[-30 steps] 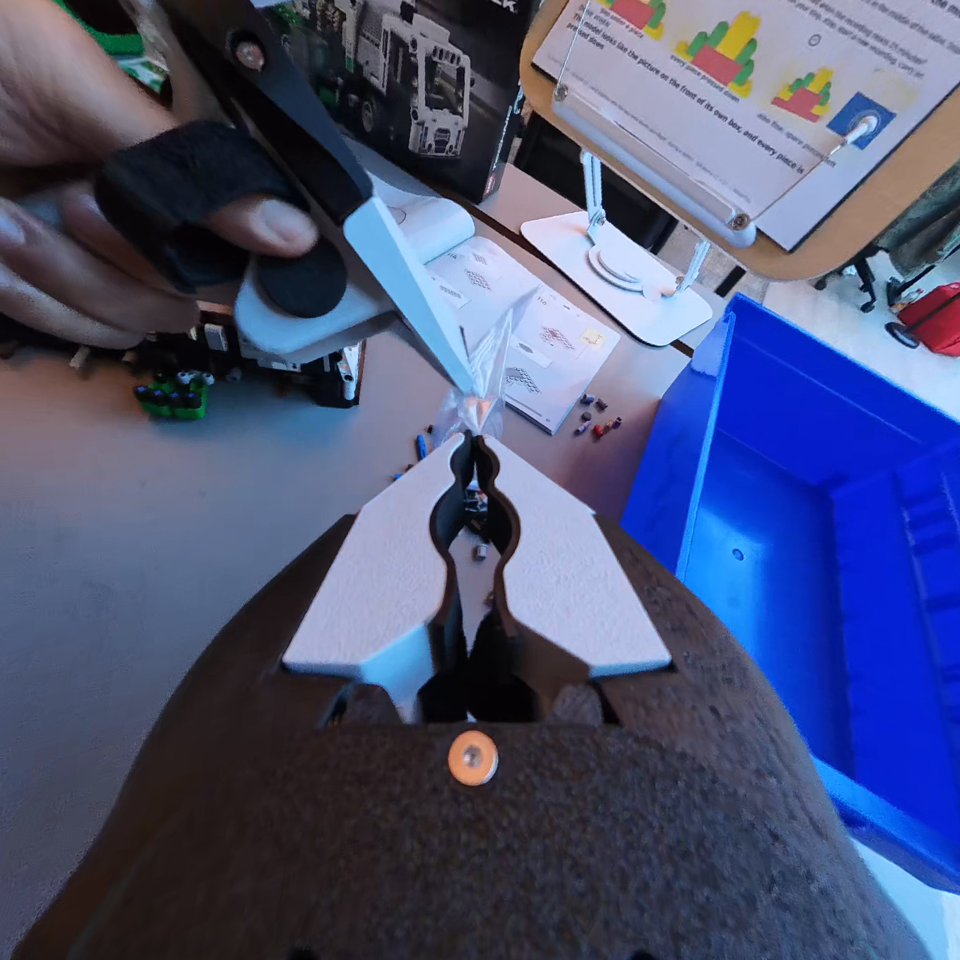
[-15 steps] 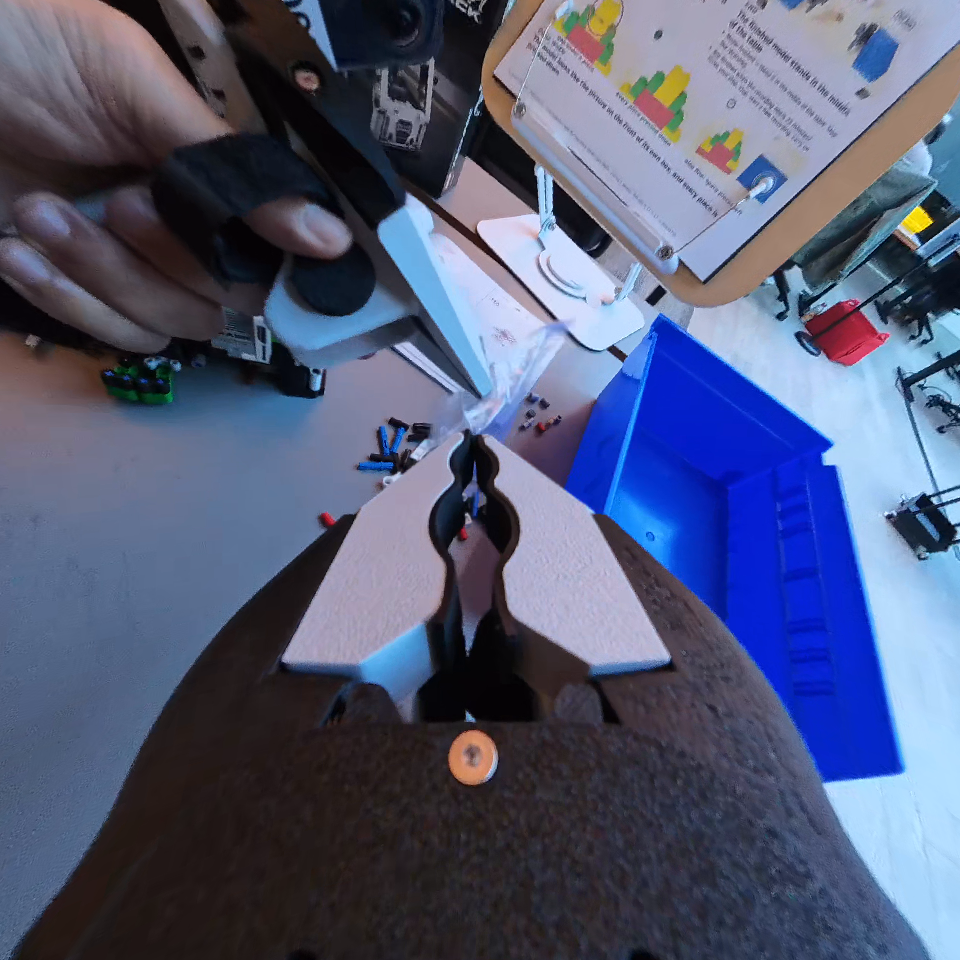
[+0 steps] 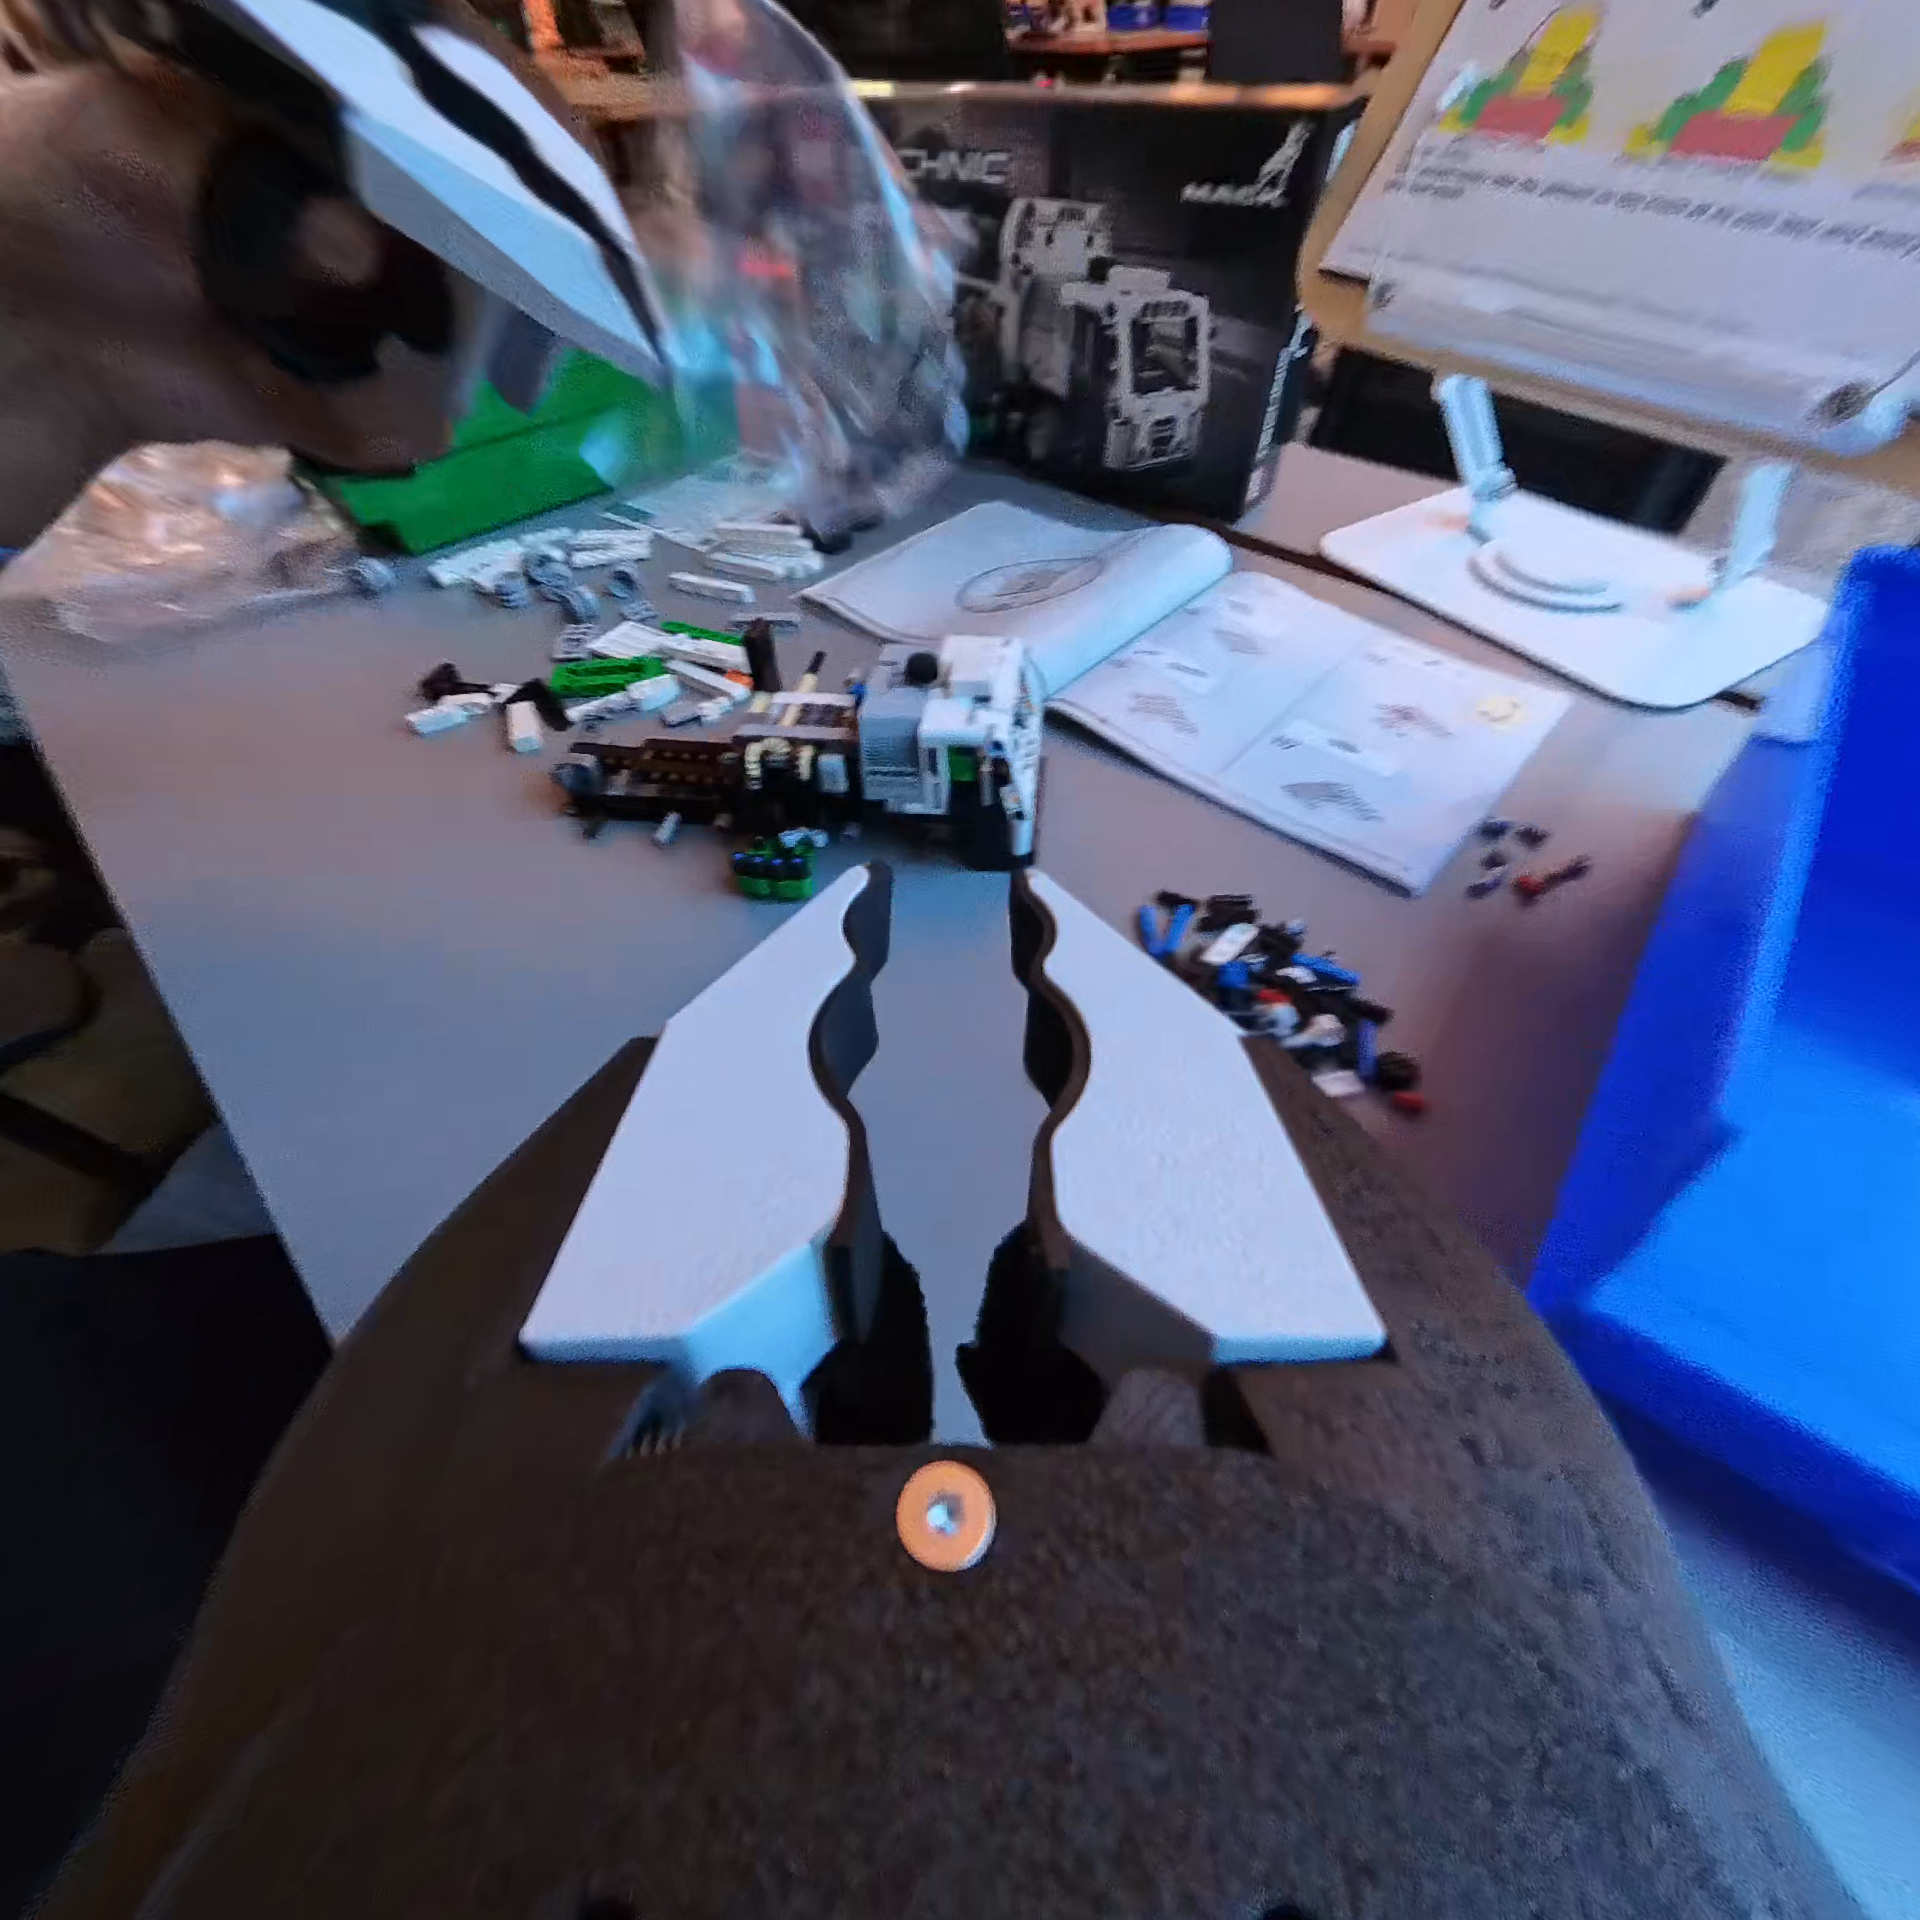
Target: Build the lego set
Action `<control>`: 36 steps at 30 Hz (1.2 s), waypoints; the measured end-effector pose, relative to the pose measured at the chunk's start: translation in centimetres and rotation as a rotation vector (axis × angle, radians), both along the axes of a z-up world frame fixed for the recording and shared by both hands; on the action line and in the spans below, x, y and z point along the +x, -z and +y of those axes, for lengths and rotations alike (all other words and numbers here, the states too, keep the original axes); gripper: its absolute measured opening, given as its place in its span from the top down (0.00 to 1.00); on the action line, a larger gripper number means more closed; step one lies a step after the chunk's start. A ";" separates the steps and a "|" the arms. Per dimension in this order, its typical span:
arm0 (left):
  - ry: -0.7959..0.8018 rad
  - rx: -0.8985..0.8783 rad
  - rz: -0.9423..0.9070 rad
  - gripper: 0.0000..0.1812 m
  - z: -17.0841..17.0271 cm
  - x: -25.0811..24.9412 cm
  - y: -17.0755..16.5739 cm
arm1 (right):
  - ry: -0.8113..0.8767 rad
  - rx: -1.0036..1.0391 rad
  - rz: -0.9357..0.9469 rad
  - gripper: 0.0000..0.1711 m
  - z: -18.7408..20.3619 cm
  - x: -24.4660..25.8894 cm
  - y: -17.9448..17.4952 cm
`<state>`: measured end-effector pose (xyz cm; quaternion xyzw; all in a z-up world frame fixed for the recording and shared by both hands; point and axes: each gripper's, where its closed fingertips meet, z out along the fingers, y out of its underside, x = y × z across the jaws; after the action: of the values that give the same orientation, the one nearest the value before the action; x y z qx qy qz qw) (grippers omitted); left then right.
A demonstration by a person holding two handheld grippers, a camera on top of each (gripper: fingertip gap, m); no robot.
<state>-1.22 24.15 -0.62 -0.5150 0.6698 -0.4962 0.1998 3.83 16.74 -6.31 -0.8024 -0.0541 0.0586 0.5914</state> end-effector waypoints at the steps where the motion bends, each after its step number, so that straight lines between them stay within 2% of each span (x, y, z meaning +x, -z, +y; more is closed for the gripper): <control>1: -0.040 0.093 -0.024 1.00 1.6 -2.5 -0.3 | -0.020 0.001 0.034 0.87 0.1 -0.7 0.7; 4: -0.247 0.442 0.041 1.00 8.1 -11.9 0.1 | -0.081 0.034 0.139 0.88 0.6 -2.9 1.8; 7: -0.596 0.747 0.325 1.00 16.3 -24.9 0.6 | -0.158 0.022 0.184 0.88 0.5 -5.0 3.5; 9: -0.822 0.785 0.531 1.00 19.8 -33.9 0.9 | -0.159 0.017 0.172 0.88 0.5 -5.1 4.2; 11: -0.991 0.737 0.687 1.00 21.7 -41.0 1.7 | -0.168 0.031 0.184 0.88 0.5 -5.1 4.0; 13: -1.098 0.684 0.796 1.00 23.1 -45.9 2.9 | -0.183 0.046 0.204 0.88 0.7 -5.1 3.5; 15: -1.132 0.625 0.907 1.00 23.8 -49.1 4.6 | -0.194 0.045 0.195 0.88 0.9 -5.0 3.5; 19: -1.065 0.515 1.016 1.00 25.3 -50.7 7.9 | -0.200 0.024 0.158 0.89 1.2 -5.1 4.3; 21: -1.013 0.542 1.082 1.00 26.2 -51.1 8.8 | -0.206 0.028 0.146 0.89 1.4 -5.3 4.2; 27: -0.842 0.513 1.098 1.00 27.0 -49.5 11.1 | -0.213 0.009 0.171 0.89 2.1 -5.6 4.1; 28: -0.840 0.495 1.106 0.97 27.0 -49.7 11.4 | -0.217 0.003 0.176 0.89 2.3 -5.7 4.2; 30: -0.882 0.489 1.102 0.84 27.2 -50.5 10.8 | -0.224 -0.008 0.170 0.89 2.6 -5.9 4.3; 31: -0.914 0.496 1.066 0.82 27.2 -50.6 10.0 | -0.228 -0.012 0.160 0.89 2.7 -6.0 4.3; 34: -0.992 0.528 0.869 0.82 26.5 -49.7 6.6 | -0.235 -0.017 0.143 0.89 2.9 -6.1 4.1; 36: -1.057 0.593 0.746 0.87 26.3 -49.6 4.1 | -0.243 -0.020 0.154 0.89 3.1 -6.2 3.9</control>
<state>-50.86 50.41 -4.76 -0.8303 0.4610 0.0794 0.3028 -2.37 19.87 -10.23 -0.7889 -0.1048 0.1919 0.5744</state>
